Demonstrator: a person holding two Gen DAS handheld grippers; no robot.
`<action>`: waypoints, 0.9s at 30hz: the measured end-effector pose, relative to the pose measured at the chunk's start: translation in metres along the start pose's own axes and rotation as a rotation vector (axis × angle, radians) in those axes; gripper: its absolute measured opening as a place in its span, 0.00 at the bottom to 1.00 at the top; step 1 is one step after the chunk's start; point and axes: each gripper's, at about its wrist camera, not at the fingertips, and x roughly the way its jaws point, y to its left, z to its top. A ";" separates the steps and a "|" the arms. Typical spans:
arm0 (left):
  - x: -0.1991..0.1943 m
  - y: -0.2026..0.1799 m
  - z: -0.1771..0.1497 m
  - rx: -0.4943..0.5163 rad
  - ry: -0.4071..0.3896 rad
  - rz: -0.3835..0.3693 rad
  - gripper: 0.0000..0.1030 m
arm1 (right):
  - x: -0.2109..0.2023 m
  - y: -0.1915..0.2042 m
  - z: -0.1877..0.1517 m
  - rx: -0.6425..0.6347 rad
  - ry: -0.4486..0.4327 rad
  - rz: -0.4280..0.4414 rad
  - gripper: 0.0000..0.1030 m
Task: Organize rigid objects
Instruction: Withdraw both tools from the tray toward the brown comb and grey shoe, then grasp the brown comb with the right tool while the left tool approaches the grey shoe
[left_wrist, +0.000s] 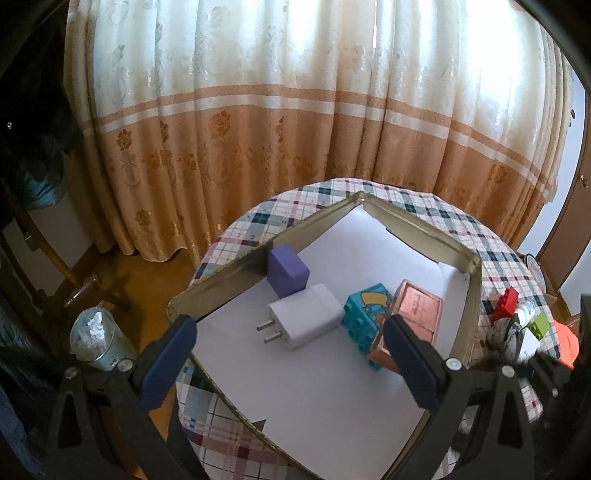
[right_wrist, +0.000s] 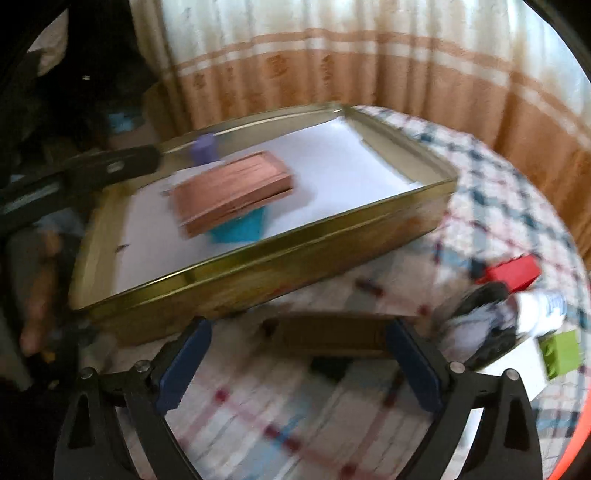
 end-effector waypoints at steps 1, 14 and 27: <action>0.000 0.001 0.001 -0.005 -0.003 0.002 0.99 | -0.005 0.003 -0.004 0.001 0.005 0.045 0.95; -0.004 0.001 0.000 0.002 -0.014 0.000 0.99 | -0.007 -0.003 -0.008 -0.126 0.010 -0.044 0.94; -0.005 -0.005 -0.006 0.041 -0.004 0.042 0.99 | 0.006 -0.018 -0.004 -0.095 0.017 -0.095 0.36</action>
